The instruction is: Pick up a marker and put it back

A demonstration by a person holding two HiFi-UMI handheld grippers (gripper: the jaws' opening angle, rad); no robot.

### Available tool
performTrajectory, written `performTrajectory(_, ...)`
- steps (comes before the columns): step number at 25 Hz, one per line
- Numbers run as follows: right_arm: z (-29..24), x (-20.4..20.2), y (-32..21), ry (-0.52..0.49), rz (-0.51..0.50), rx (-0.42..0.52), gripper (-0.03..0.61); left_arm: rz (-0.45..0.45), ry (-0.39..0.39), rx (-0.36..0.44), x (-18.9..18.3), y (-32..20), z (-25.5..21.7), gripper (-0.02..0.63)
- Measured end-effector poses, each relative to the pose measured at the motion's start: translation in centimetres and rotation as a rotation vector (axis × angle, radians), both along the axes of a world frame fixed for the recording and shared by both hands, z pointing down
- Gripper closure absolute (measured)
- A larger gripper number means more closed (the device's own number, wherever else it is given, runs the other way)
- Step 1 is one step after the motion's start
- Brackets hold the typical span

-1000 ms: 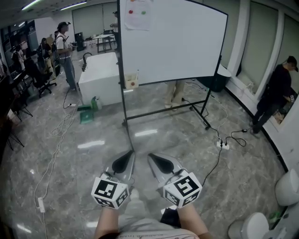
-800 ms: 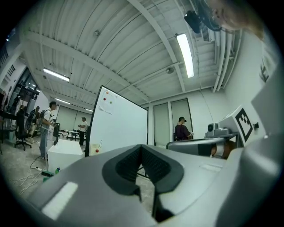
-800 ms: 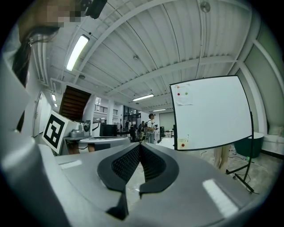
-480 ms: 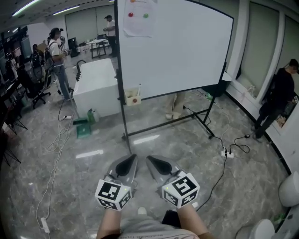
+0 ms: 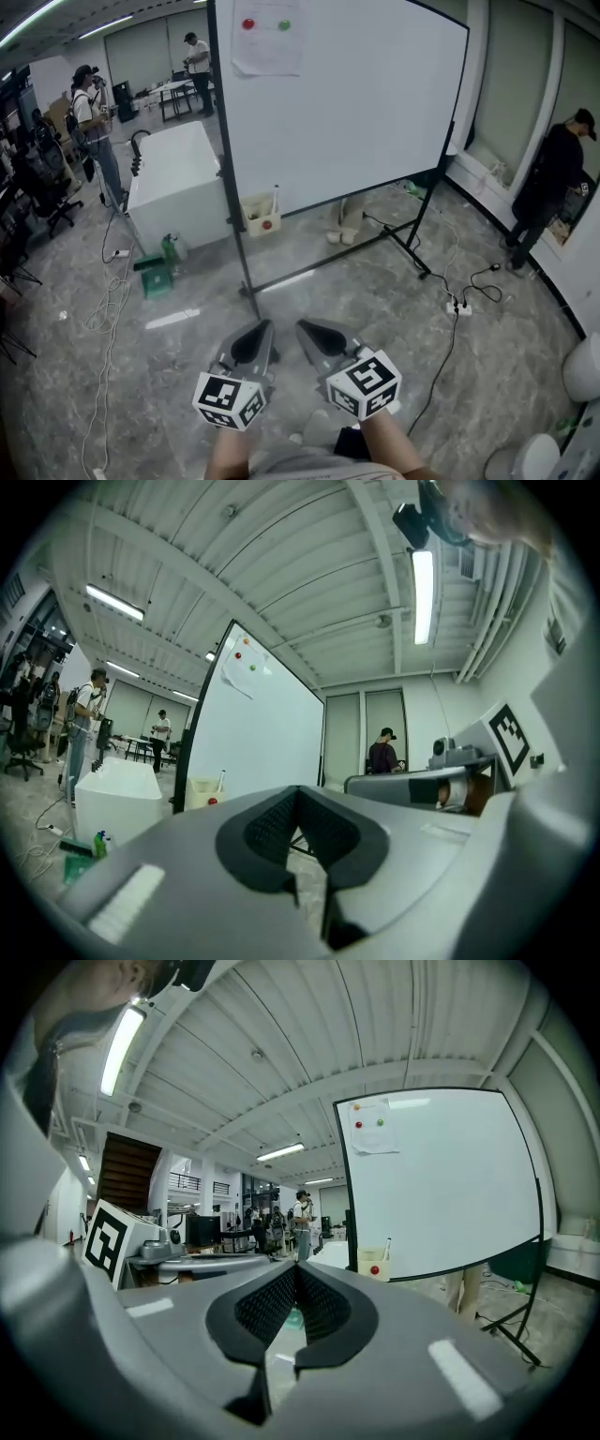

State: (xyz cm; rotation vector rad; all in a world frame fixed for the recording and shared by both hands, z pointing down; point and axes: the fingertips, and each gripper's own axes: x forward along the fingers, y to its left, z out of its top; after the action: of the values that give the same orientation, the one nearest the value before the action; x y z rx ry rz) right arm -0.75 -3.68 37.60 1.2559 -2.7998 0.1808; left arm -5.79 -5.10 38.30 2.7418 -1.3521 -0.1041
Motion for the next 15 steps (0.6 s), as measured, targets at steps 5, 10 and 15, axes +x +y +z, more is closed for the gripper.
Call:
performTrajectory(5, 0.3, 0.2, -5.0, 0.000, 0.005, -0.007, 0.577, -0.007, 0.007, 0.002, -0.2, -4.5, 0.0, 0.614)
performTrajectory(10, 0.8, 0.2, -11.6, -0.001, -0.007, -0.008, 0.577, -0.026, 0.007, -0.010, -0.3, -10.4, 0.9, 0.614)
performTrajectory(15, 0.3, 0.5, -18.8, 0.011, -0.019, -0.005, 0.577, -0.048, 0.012, 0.015, 0.0, -17.1, -0.3, 0.614)
